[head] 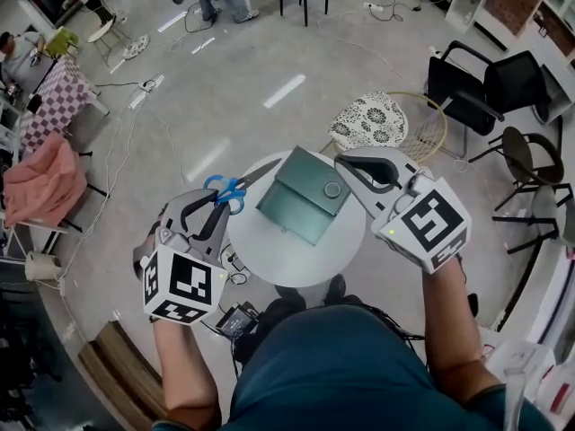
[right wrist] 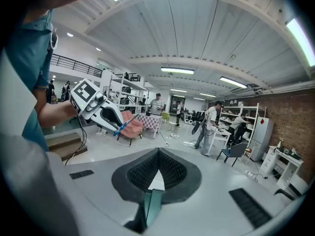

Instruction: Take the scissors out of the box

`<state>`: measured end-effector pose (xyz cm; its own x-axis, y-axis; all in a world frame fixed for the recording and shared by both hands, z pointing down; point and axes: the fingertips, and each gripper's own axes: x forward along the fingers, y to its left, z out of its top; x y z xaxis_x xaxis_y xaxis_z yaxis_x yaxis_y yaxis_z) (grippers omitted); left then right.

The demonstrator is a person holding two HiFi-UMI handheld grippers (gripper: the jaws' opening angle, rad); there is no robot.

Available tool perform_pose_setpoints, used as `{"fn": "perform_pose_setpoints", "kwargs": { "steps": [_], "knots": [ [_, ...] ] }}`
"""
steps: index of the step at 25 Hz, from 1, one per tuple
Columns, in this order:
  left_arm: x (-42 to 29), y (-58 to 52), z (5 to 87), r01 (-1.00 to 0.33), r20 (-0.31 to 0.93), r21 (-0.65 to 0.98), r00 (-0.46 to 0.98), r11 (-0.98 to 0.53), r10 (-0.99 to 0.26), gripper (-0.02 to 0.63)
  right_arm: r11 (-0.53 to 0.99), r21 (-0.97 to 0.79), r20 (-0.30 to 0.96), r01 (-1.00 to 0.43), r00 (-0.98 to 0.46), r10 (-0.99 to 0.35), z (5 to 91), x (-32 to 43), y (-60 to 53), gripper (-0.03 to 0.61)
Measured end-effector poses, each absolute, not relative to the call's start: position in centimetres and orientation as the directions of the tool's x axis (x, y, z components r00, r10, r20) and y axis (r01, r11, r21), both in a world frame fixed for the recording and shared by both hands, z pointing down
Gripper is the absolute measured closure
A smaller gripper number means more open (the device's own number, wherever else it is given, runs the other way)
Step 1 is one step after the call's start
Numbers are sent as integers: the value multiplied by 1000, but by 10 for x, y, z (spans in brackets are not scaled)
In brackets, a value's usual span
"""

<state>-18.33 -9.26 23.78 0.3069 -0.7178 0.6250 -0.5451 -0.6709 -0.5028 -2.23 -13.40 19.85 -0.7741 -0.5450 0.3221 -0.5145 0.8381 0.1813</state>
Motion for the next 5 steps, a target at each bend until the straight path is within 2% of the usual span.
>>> {"fn": "perform_pose_setpoints", "kwargs": {
  "steps": [5],
  "knots": [
    [-176,-92,234,-538,630,-502,310,-677,-712,528,836,177,325,-519,-771,-548,194,-15,-133,541]
  ]
}}
